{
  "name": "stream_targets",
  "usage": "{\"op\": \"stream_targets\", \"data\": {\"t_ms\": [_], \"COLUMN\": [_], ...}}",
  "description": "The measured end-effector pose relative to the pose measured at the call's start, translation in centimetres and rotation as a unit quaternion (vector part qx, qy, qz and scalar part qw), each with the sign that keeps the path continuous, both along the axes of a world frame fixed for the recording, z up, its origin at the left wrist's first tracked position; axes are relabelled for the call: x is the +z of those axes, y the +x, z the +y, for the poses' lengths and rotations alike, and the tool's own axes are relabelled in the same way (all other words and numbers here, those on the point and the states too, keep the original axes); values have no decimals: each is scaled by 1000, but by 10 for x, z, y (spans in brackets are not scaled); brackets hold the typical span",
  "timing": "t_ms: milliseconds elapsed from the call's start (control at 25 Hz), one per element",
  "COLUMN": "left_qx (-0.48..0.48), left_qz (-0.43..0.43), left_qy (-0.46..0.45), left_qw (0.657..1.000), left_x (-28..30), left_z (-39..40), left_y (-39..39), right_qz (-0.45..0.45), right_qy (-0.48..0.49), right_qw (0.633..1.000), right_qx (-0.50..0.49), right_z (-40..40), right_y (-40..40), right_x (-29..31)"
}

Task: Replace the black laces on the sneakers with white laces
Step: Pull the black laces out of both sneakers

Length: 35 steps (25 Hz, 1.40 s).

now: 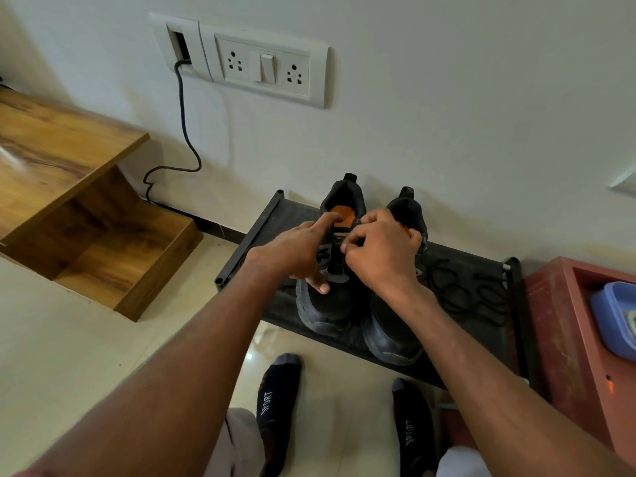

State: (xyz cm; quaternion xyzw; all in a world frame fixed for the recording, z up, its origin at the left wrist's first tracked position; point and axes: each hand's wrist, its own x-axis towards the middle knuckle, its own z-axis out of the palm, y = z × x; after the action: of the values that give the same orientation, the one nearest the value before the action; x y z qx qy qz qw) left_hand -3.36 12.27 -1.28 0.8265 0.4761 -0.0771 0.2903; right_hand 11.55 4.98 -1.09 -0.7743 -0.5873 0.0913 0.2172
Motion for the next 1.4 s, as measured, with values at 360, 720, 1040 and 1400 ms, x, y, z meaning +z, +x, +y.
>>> {"op": "stream_targets", "data": {"t_ms": [360,720,1040,1400], "left_qx": [6,7,12,18], "left_qz": [12,3,3,-2], "left_qy": [-3,-10,-13,-22], "left_qw": [1000,1000,1000,1000], "left_x": [-1,0,1,3], "left_z": [1,0,-1,-2], "left_y": [-2,-2,-4,-4], "right_qz": [-78,-102,-104,299], "right_qy": [11,25,118,308], "right_qw": [994,992,988,898], "right_qx": [77,77,5,-97], "right_z": [-4,-3,0,9], "right_y": [-9,-10,-6,-2], "right_x": [-20,-28,-19,6]}}
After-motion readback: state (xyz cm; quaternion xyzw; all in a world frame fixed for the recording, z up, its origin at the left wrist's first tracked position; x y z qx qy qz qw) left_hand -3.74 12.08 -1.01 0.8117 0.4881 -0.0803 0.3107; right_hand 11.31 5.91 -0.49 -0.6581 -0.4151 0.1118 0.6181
